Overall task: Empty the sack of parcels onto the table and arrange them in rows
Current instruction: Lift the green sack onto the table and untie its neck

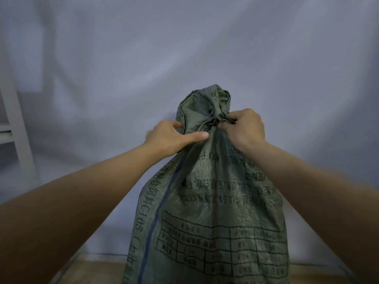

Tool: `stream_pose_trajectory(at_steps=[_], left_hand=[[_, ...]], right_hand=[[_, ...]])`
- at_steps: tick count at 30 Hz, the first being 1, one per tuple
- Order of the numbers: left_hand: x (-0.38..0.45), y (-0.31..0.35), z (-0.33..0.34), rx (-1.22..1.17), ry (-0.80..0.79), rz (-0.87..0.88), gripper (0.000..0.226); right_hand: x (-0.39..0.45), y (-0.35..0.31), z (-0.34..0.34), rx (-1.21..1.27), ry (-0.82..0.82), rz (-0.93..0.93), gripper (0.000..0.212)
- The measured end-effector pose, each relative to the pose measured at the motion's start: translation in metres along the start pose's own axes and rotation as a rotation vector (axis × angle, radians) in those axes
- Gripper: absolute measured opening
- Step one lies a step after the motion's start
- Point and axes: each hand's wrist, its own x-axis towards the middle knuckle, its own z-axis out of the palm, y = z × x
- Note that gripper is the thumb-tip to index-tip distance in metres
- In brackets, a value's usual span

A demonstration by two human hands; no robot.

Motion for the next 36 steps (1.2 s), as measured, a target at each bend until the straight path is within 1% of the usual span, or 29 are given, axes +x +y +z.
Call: stream_pose_trajectory(at_steps=[2,3,4,6,7,9,10,12,13,14,16,18,19,20,22,24,26,27,29,32,33,36], left_hand=[[-0.006,0.006,0.005,0.023,-0.057,0.015,0.100],[-0.009,0.007,0.010,-0.004,-0.080,0.018,0.088],[-0.012,0.007,0.015,-0.050,-0.096,0.024,0.083],[-0.012,0.006,0.024,-0.169,-0.070,0.014,0.083],[-0.011,0.005,0.027,-0.221,-0.037,-0.008,0.088],[-0.008,0.004,0.029,-0.295,0.026,-0.056,0.098],[-0.007,0.003,0.031,-0.324,0.048,-0.071,0.100],[-0.004,-0.001,0.034,-0.361,0.092,-0.098,0.097],[-0.003,-0.003,0.036,-0.364,0.119,-0.115,0.092],[-0.002,-0.004,0.038,-0.365,0.142,-0.127,0.082],[0.000,-0.008,0.043,-0.326,0.183,-0.124,0.054],[0.003,-0.011,0.044,-0.240,0.243,-0.100,0.027],[0.005,-0.013,0.043,-0.215,0.262,-0.092,0.021],[0.007,-0.014,0.040,-0.206,0.266,-0.090,0.019],[0.010,-0.017,0.034,-0.217,0.259,-0.095,0.018],[0.012,-0.022,0.026,-0.235,0.264,-0.100,0.017],[0.013,-0.025,0.022,-0.255,0.270,-0.096,0.020],[0.013,-0.026,0.021,-0.259,0.272,-0.093,0.021],[0.013,-0.025,0.024,-0.267,0.273,-0.083,0.021],[0.012,-0.023,0.032,-0.275,0.282,-0.082,0.020],[0.013,-0.023,0.034,-0.269,0.289,-0.081,0.020],[0.017,-0.021,0.035,-0.241,0.317,-0.084,0.021]], right_hand=[[-0.008,-0.004,0.004,0.022,0.002,0.005,0.014],[-0.012,-0.008,0.006,0.022,-0.016,-0.004,0.013],[-0.015,-0.013,0.006,0.025,-0.053,-0.006,0.014],[-0.020,-0.024,0.002,0.074,-0.134,0.038,0.025],[-0.023,-0.029,0.000,0.128,-0.171,0.072,0.028],[-0.029,-0.036,-0.007,0.243,-0.248,0.128,0.026],[-0.032,-0.038,-0.009,0.288,-0.297,0.145,0.029],[-0.039,-0.041,-0.013,0.323,-0.371,0.145,0.061],[-0.045,-0.042,-0.013,0.325,-0.395,0.129,0.068],[-0.050,-0.041,-0.013,0.318,-0.405,0.116,0.069],[-0.055,-0.037,-0.013,0.336,-0.419,0.131,0.067],[-0.060,-0.031,-0.015,0.386,-0.413,0.156,0.050],[-0.064,-0.029,-0.018,0.389,-0.385,0.154,0.043],[-0.067,-0.023,-0.020,0.351,-0.327,0.138,0.039],[-0.068,0.000,-0.025,0.182,-0.207,0.138,0.032],[-0.069,0.026,-0.028,-0.023,-0.213,0.232,0.035],[-0.074,0.048,-0.028,-0.130,-0.285,0.342,0.044],[-0.078,0.055,-0.026,-0.140,-0.313,0.370,0.046],[-0.084,0.064,-0.020,-0.155,-0.316,0.368,0.043],[-0.081,0.076,-0.008,-0.202,-0.289,0.308,0.023],[-0.078,0.079,-0.006,-0.221,-0.283,0.282,0.021],[-0.065,0.090,-0.003,-0.252,-0.288,0.232,0.025]])
